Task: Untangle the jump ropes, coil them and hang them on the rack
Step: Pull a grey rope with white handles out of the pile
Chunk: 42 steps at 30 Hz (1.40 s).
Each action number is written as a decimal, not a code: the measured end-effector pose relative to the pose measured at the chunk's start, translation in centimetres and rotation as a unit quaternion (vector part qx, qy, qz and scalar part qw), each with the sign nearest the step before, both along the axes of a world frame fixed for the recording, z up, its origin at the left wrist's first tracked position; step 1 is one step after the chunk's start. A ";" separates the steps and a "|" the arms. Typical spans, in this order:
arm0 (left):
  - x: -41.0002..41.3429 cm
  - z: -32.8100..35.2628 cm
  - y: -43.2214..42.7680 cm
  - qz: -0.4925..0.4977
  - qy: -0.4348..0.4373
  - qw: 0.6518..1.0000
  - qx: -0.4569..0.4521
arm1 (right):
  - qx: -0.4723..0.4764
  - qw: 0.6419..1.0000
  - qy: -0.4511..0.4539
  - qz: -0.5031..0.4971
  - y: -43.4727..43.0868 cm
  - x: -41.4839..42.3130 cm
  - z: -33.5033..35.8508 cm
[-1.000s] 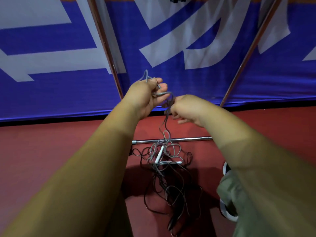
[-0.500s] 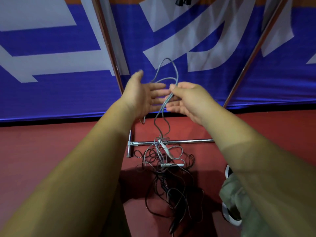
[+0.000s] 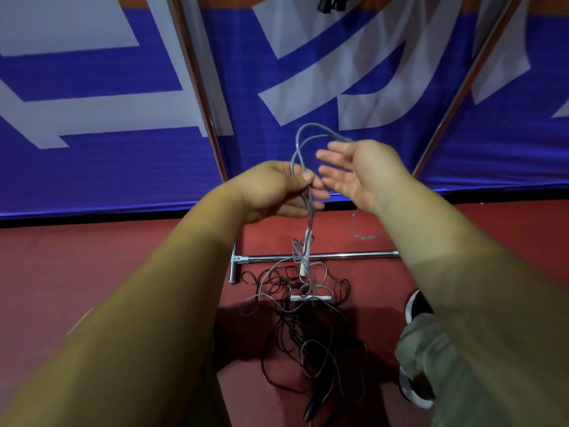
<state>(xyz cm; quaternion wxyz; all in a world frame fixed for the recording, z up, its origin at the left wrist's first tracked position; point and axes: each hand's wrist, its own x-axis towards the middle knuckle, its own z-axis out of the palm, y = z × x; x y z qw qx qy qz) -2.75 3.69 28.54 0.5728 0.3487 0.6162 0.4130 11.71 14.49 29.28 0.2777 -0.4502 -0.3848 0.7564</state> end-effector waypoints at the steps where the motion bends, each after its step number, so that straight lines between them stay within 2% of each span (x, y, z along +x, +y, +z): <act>1: 0.0 0.3 0.1 0.034 -0.023 0.999 0.019 | 0.012 0.998 -0.055 0.042 -0.1 0.1 -0.3; 4: -0.3 0.6 0.5 0.124 -0.100 0.985 0.066 | 0.049 0.954 -0.224 0.193 -0.8 0.5 -1.4; 6: -0.6 0.6 0.9 0.169 -0.144 0.972 0.083 | 0.073 0.921 -0.276 0.265 -1.6 0.5 -2.2; 9: -1.0 0.6 1.2 0.223 -0.206 0.948 0.096 | 0.110 0.904 -0.274 0.308 -2.3 0.0 -3.5; 12: -1.2 0.5 1.3 0.261 -0.247 0.928 0.098 | 0.133 0.913 -0.247 0.295 -2.7 -0.3 -4.2; 15: -1.4 0.3 1.5 0.263 -0.254 0.926 0.094 | 0.163 0.931 -0.214 0.247 -2.9 -0.5 -4.2; 20: -1.3 -0.4 1.3 0.160 -0.084 0.983 -0.005 | 0.162 0.963 -0.142 0.161 -2.6 -0.4 -3.0; 25: -0.8 -1.4 0.7 -0.001 -0.089 0.994 -0.066 | 0.146 0.981 -0.085 0.091 -1.6 -0.2 -2.2; 28: -0.2 -2.2 0.9 -0.071 0.051 0.996 -0.034 | 0.106 0.991 -0.061 0.058 -1.3 0.0 -1.8; 32: 0.2 -3.2 1.0 -0.129 0.234 0.963 -0.022 | 0.094 0.994 -0.053 0.028 -1.1 0.2 -2.0; 36: -0.1 -3.6 1.1 -0.185 0.442 0.876 -0.053 | 0.093 0.995 -0.042 0.006 -0.8 0.4 -2.1; 39: 0.0 -3.8 1.0 -0.176 0.525 0.830 -0.066 | 0.076 0.996 -0.041 -0.021 -0.9 0.3 -1.7; 42: -0.1 -3.7 1.2 -0.119 0.592 0.797 -0.001 | 0.051 0.994 -0.062 -0.075 -0.7 0.1 -1.5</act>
